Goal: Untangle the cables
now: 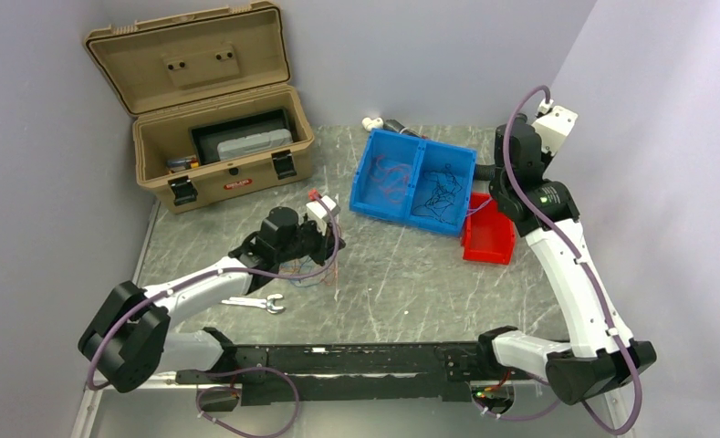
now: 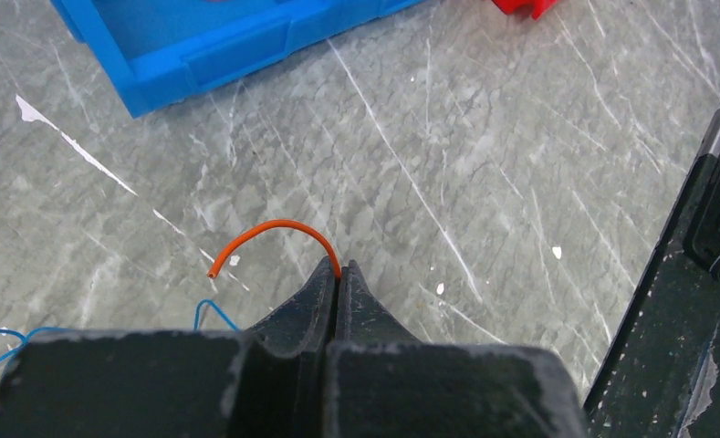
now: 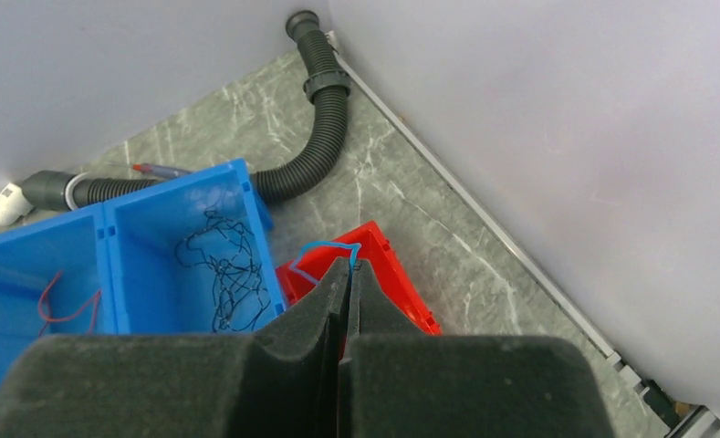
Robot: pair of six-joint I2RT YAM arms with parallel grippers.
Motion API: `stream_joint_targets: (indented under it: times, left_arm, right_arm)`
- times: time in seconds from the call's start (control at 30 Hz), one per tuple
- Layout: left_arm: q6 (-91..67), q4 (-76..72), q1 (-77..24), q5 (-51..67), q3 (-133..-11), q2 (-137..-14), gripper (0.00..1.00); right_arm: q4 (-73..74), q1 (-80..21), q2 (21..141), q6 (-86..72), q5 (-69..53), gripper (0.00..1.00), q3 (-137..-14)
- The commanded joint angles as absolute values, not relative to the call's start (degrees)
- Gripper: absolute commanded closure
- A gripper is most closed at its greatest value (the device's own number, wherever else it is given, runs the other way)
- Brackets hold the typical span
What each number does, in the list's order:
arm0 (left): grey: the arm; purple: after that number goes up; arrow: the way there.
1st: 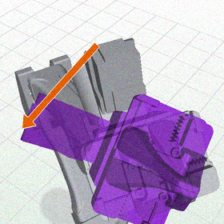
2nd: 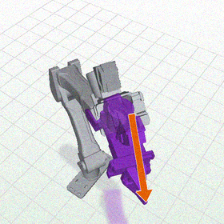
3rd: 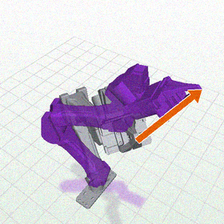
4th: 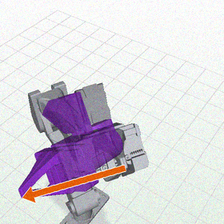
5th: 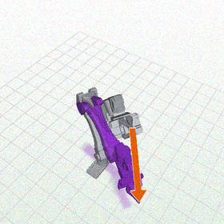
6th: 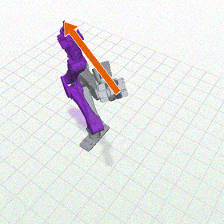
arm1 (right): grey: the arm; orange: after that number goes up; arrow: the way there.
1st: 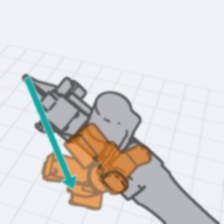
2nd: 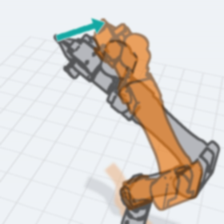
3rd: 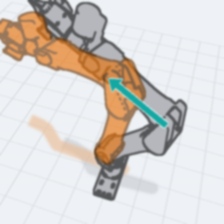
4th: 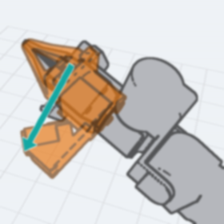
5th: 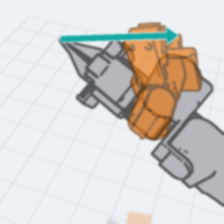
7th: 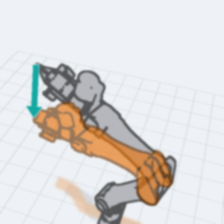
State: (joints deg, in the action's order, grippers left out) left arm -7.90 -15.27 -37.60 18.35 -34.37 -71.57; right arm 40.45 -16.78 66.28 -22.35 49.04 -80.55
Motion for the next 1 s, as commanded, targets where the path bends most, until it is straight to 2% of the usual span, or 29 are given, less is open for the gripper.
stream_joint_targets:
  times: [0.0,0.47,0.97]
  left_arm:
    - [-6.16,-19.83,-37.84,18.3,-32.92,-69.07,1.0]
    - [-5.01,-22.5,-37.85,17.97,-30.7,-68.32,1.0]
    - [-4.92,-23.12,-37.88,17.93,-29.72,-67.41,1.0]
  right_arm:
    - [37.44,-15.43,65.15,-23.41,46.75,1.0,-80.75]
    - [40.15,-15.29,63.48,-20.73,46.19,1.0,-91.67]
    - [32.67,-13.34,62.22,-24.32,51.74,1.0,-74.14]
